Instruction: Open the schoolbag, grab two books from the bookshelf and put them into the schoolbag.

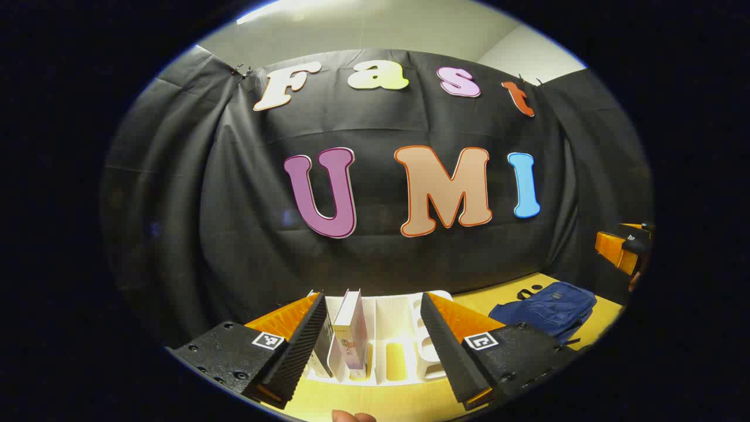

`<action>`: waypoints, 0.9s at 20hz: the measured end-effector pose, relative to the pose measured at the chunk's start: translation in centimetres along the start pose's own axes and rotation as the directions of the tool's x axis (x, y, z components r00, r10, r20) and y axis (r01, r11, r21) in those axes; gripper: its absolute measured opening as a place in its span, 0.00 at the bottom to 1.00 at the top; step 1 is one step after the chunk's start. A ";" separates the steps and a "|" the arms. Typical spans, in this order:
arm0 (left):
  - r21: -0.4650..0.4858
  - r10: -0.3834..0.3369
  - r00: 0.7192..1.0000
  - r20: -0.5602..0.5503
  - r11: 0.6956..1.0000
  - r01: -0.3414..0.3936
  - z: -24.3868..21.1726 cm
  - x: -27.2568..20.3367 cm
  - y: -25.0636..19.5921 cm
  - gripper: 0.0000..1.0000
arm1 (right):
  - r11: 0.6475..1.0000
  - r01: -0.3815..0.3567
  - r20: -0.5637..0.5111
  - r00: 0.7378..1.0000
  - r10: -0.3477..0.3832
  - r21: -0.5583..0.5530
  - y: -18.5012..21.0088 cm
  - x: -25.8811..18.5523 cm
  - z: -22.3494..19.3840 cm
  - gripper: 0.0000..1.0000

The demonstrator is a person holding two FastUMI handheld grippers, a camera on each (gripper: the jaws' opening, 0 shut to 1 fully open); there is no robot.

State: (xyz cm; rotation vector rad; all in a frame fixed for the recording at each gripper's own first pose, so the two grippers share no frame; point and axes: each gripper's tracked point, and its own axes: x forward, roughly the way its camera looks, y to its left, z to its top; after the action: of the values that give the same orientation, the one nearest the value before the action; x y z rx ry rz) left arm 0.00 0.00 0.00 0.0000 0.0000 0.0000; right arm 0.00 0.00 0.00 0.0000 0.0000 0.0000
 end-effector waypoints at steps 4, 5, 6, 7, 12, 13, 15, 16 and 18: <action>0.000 0.015 1.000 -0.009 1.000 -0.015 -0.1 0.0 -0.9 0.95 | 1.000 -0.022 -0.002 1.000 0.022 0.019 -1.1 1.5 -0.1 0.99; 0.008 0.019 1.000 -0.014 1.000 -0.019 -0.1 0.1 -1.1 0.97 | 0.999 -0.026 -0.004 1.000 0.026 0.024 -1.5 1.9 -0.3 0.98; 0.015 0.022 1.000 -0.015 1.000 -0.022 0.0 0.1 -1.4 0.96 | 0.999 -0.031 -0.008 0.999 0.031 0.031 -1.8 2.2 -0.5 0.98; 0.019 0.021 1.000 -0.017 1.000 -0.021 -0.1 0.1 -1.8 0.97 | 0.999 -0.036 -0.012 0.999 0.037 0.036 -2.1 2.5 -0.8 1.00; 0.040 0.035 0.999 -0.018 0.999 -0.035 -0.1 0.1 -3.0 0.97 | 0.997 -0.069 -0.025 0.997 0.070 0.033 -2.8 3.7 -1.7 0.99; 0.044 0.041 0.999 -0.024 0.998 -0.040 -0.2 0.1 -3.1 0.96 | 0.996 -0.075 -0.024 0.997 0.076 0.040 -2.8 3.9 -1.7 1.00; 0.055 0.040 0.999 -0.035 0.998 -0.038 -0.4 0.1 -3.4 0.96 | 0.994 -0.089 -0.025 0.996 0.091 0.056 -2.8 4.2 -1.8 0.99; 0.061 0.041 0.998 -0.038 0.997 -0.038 -0.5 0.3 -3.4 1.00 | 0.994 -0.098 -0.027 0.995 0.099 0.037 -3.0 4.5 -2.2 0.99; 0.070 0.043 0.998 -0.037 0.997 -0.040 -0.3 0.4 -3.5 0.96 | 0.994 -0.109 -0.023 0.994 0.110 0.013 -3.0 4.6 -2.3 0.99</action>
State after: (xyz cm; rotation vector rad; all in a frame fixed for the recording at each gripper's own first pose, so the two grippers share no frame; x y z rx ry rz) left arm 0.38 -3.53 -0.34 0.0688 0.0389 0.0415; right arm 4.64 -3.04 -2.34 0.0114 0.0240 0.1097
